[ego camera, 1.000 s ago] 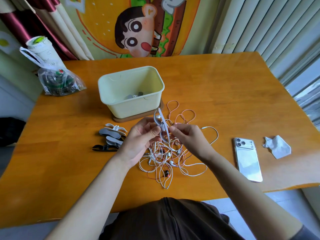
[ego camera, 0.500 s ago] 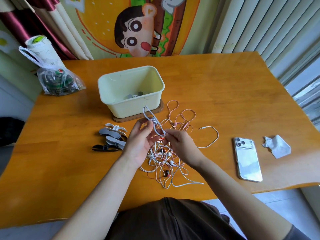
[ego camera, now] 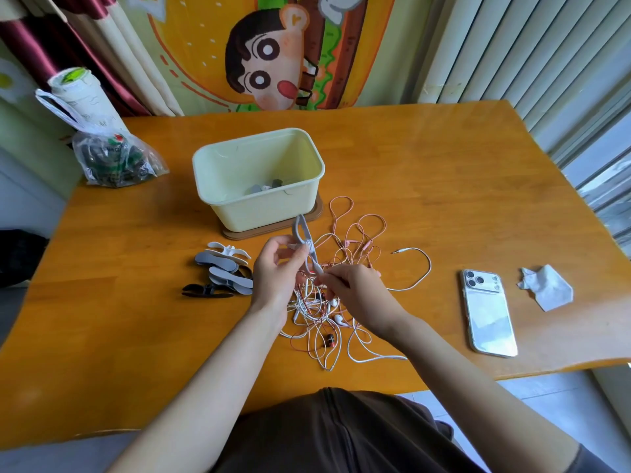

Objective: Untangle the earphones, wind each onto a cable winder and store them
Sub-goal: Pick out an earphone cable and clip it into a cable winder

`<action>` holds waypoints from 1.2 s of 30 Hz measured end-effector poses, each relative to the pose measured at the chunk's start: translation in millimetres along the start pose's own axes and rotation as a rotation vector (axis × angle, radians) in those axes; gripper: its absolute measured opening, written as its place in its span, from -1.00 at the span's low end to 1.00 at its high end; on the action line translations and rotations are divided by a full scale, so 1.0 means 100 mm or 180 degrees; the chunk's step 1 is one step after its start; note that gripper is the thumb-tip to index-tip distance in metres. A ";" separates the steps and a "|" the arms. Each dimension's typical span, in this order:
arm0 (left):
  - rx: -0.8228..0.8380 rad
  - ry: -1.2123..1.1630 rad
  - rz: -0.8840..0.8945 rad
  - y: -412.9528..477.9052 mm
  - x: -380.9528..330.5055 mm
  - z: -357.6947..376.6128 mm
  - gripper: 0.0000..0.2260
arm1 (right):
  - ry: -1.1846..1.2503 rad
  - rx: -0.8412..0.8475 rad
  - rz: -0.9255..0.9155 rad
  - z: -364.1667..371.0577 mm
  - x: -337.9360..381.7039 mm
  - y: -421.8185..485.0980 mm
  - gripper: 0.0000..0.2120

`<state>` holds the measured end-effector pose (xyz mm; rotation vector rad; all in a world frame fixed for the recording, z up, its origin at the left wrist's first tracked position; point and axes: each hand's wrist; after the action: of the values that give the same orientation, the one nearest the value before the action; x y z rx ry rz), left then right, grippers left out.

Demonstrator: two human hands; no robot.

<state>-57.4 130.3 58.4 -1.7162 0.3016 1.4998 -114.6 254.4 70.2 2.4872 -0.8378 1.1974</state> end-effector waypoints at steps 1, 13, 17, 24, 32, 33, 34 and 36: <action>-0.0047 0.0207 0.0178 -0.01 0.01 0.00 -0.90 | -0.0010 0.0021 -0.0020 0.00 0.01 0.00 -0.73; 0.0742 0.1668 0.0695 0.05 0.01 -0.11 -0.75 | -0.0246 0.0063 -0.0117 -0.42 -0.02 0.03 -0.79; 0.0825 0.2020 0.0864 0.06 -0.03 -0.11 -0.71 | -0.0247 -0.0028 -0.0125 -0.50 -0.04 0.04 -0.82; 0.1124 0.2122 0.0724 0.08 -0.10 -0.17 -0.68 | -0.0297 -0.0094 -0.0138 -0.62 -0.09 0.10 -0.79; 0.1753 0.1451 0.0219 -0.01 -0.16 -0.19 -0.69 | -0.0037 -0.0271 -0.0029 -0.58 -0.18 0.18 -0.73; 0.1787 0.1275 0.0165 -0.02 -0.18 -0.19 -0.69 | 0.0049 -0.0313 -0.0014 -0.56 -0.17 0.19 -0.73; 0.1781 0.1070 0.0098 -0.03 -0.19 -0.19 -0.71 | 0.0156 -0.0365 -0.0001 -0.54 -0.16 0.19 -0.72; 0.1735 0.0635 -0.0041 -0.02 -0.20 -0.18 -0.74 | 0.0416 -0.0440 0.0021 -0.48 -0.13 0.19 -0.73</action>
<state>-48.1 112.9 76.5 -1.4151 0.7298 1.1016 -162.8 265.9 90.2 2.2723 -0.8636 1.2447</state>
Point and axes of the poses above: each hand's wrist, its own y-axis towards the middle knuckle, its own z-axis out of the palm, x = y × z, and after that the axes turned 8 degrees about -z, right-handed
